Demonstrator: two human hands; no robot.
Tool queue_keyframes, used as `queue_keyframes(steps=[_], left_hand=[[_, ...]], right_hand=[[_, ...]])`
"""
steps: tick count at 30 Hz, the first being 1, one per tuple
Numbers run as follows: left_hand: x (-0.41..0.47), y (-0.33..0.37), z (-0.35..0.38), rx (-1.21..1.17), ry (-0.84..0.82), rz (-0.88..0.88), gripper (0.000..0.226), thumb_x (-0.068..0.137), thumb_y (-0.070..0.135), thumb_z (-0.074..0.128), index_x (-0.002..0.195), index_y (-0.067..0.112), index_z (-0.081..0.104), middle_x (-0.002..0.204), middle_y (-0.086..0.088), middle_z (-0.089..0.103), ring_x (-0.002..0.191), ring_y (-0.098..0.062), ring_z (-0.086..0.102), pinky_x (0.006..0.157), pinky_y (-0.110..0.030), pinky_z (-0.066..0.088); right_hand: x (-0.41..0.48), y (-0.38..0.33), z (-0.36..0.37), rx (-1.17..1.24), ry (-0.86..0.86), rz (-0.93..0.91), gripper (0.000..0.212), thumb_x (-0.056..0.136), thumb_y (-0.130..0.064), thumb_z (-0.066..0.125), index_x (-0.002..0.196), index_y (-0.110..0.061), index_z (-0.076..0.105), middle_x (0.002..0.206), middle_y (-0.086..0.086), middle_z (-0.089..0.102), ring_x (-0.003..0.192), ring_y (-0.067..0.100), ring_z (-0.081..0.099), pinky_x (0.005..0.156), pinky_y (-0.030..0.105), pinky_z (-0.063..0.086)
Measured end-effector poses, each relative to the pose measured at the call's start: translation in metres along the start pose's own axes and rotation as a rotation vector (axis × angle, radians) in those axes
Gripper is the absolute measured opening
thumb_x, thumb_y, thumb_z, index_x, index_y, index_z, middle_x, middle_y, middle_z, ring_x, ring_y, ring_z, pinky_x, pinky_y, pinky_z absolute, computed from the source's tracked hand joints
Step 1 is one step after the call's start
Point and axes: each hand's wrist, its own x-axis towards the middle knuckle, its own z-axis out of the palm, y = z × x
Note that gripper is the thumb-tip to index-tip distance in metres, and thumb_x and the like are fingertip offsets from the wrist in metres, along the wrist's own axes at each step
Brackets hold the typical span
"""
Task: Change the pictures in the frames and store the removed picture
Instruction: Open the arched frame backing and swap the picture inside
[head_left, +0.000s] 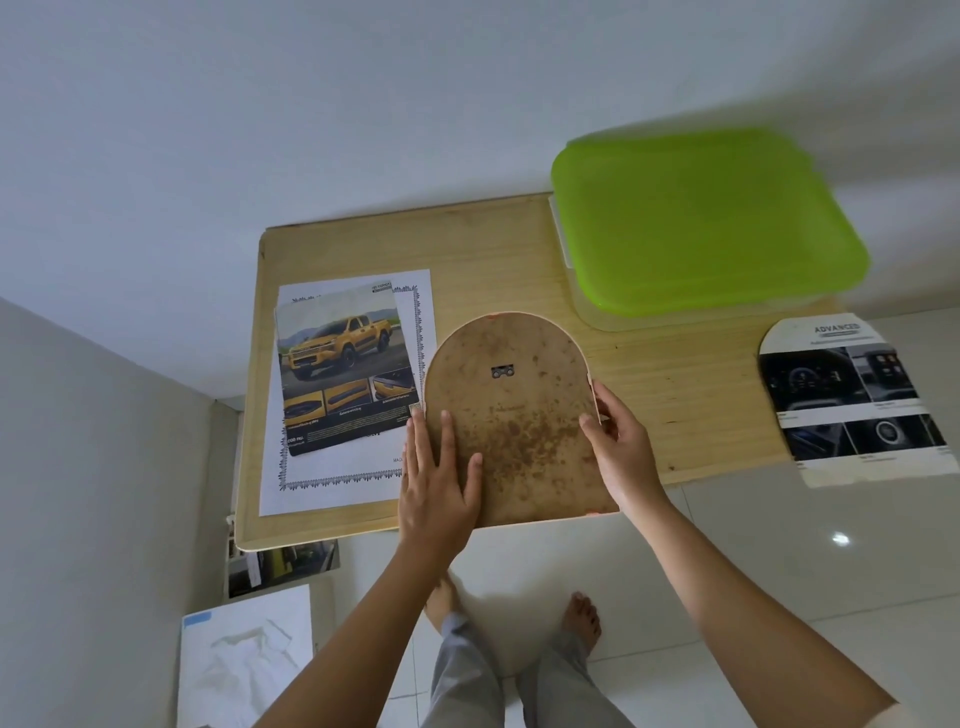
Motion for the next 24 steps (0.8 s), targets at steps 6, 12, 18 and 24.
queue_keyframes(steps=[6,12,18,24], left_hand=[[0.017,0.041,-0.034,-0.166,0.087,0.021,0.055,0.099,0.036,0.029,0.148,0.015,0.017,0.157,-0.004,0.006,0.145,-0.017,0.004,0.117,-0.038,0.016],[0.050,0.124,-0.111,-0.657,0.174,0.118,0.054,0.098,0.038,0.039,0.146,0.038,0.014,0.145,-0.001,0.040,0.131,-0.013,0.038,0.106,-0.028,0.032],[0.061,0.169,-0.166,-0.881,0.183,0.099,0.072,0.087,0.051,0.049,0.140,0.055,0.001,0.078,0.017,0.049,0.084,-0.032,0.065,0.072,-0.054,0.054],[0.059,0.169,-0.180,-0.916,0.339,-0.031,0.062,0.093,0.016,0.043,0.147,0.028,0.016,0.091,-0.009,0.057,0.070,-0.027,0.055,0.063,-0.039,0.050]], right_hand=[[-0.003,-0.030,0.003,0.085,-0.010,-0.147,0.043,0.092,-0.014,0.056,0.134,-0.019,0.047,0.107,-0.007,0.062,0.064,-0.005,0.051,0.058,0.011,0.041],[-0.008,-0.094,-0.006,0.082,-0.070,-0.430,0.046,0.085,-0.020,0.059,0.129,-0.015,0.052,0.097,-0.012,0.065,0.069,0.003,0.055,0.058,0.014,0.043],[0.001,-0.135,-0.019,-0.412,-0.028,-1.009,0.041,0.087,-0.015,0.059,0.128,-0.010,0.054,0.117,0.002,0.061,0.099,0.018,0.059,0.086,0.022,0.045],[-0.009,-0.150,-0.017,-0.369,-0.135,-1.013,0.042,0.084,-0.025,0.063,0.125,-0.018,0.056,0.120,-0.002,0.059,0.104,0.011,0.055,0.091,0.023,0.046]])
